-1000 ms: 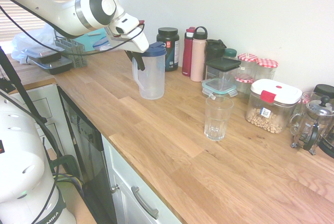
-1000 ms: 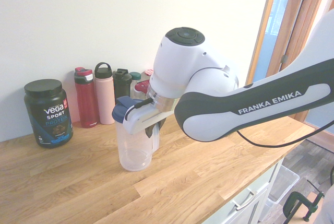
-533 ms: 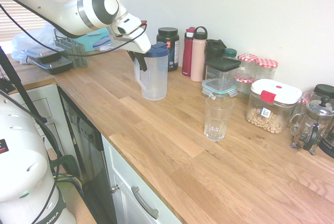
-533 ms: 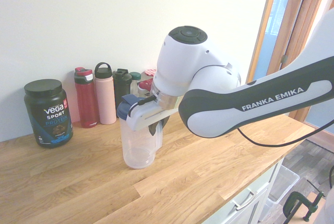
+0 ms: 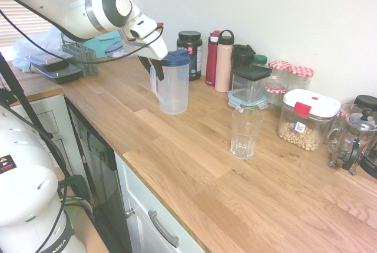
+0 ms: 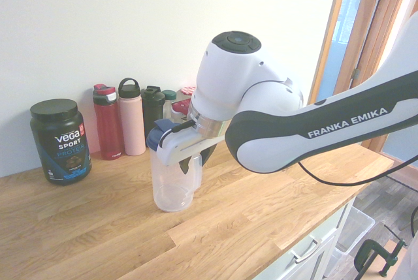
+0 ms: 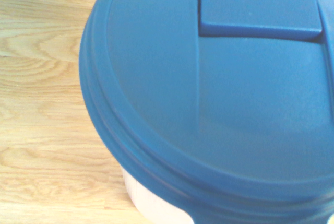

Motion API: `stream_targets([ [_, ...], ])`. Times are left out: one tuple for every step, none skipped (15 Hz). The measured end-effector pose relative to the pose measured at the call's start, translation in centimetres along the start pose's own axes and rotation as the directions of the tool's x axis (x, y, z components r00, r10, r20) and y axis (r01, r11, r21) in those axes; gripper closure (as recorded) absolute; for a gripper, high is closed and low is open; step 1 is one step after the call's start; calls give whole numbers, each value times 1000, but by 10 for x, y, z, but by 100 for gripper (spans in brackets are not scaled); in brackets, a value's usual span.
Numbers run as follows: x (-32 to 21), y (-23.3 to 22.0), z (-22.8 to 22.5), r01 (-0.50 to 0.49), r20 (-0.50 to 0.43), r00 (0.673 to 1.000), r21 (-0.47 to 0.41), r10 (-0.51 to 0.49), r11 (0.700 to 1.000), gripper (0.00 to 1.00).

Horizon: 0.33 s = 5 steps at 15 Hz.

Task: Pour me some water

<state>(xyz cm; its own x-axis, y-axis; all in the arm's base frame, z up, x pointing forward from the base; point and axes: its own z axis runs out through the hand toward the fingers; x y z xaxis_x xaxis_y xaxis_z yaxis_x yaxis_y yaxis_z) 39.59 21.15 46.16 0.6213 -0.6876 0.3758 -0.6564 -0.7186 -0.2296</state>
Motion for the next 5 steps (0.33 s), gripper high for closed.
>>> stream_targets([
  [-1,2,-5,1,12,1000,-10,-1,1000,0],
  [-4,6,-11,7,35,999,-25,-6,1000,0],
  [-7,12,-19,22,71,997,-43,-19,999,0],
  [-11,19,-29,37,114,993,-67,-29,997,0],
  [-11,30,-37,36,153,988,-105,-19,994,0],
])
